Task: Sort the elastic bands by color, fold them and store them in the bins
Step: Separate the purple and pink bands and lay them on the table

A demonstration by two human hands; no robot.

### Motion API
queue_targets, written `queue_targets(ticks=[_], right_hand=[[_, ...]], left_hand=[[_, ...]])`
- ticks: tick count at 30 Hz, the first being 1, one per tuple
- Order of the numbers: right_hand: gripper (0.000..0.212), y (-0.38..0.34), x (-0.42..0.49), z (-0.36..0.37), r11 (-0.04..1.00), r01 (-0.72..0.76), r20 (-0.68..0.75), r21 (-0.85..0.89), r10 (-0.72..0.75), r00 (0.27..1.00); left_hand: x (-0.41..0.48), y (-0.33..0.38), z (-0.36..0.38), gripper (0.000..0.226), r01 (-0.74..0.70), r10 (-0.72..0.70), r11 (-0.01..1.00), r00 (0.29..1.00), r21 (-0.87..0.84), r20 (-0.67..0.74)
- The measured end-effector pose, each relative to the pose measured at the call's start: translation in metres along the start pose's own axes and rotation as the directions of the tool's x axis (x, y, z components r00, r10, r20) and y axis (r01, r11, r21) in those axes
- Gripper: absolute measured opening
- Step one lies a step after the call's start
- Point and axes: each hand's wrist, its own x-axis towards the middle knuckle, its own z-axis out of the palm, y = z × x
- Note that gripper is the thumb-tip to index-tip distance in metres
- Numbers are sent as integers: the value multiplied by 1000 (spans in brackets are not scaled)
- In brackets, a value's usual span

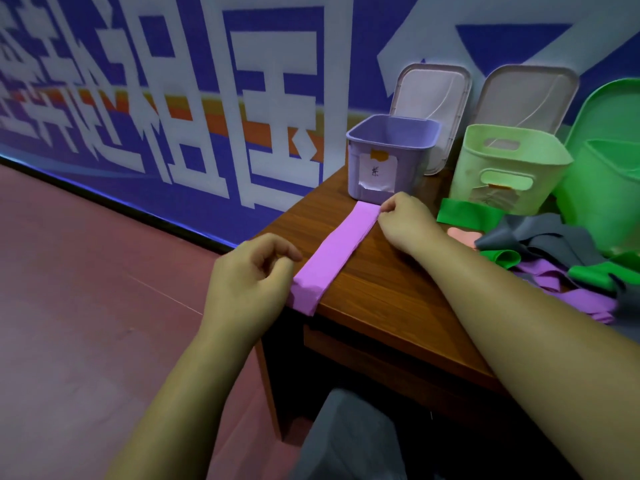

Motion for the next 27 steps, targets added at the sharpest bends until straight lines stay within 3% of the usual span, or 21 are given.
queue_targets(ticks=[5, 9, 12, 15, 18, 23, 27], right_hand=[[25, 8, -22, -46, 988, 16, 28, 157, -21, 999], [25, 45, -42, -109, 972, 33, -83, 233, -14, 996], [19, 98, -61, -161, 984, 37, -187, 174, -4, 982], [17, 156, -82, -207, 988, -30, -295, 149, 73, 953], [16, 200, -104, -241, 997, -79, -354, 18, 81, 932], [10, 240, -126, -245, 999, 7, -243, -46, -17, 970], [20, 256, -121, -224, 998, 35, -220, -52, -46, 974]], left_hand=[[7, 49, 34, 28, -116, 118, 993, 979, -21, 164], [11, 93, 88, 21, -242, 248, 969, 922, -57, 297], [14, 129, 138, 19, -313, 334, 942, 870, -117, 364], [23, 167, 190, 18, -397, 419, 906, 788, -147, 452], [33, 198, 241, 20, -512, 494, 850, 687, -127, 532], [33, 190, 299, 28, -627, 483, 778, 557, -38, 676], [31, 173, 304, 42, -639, 470, 756, 375, -144, 799]])
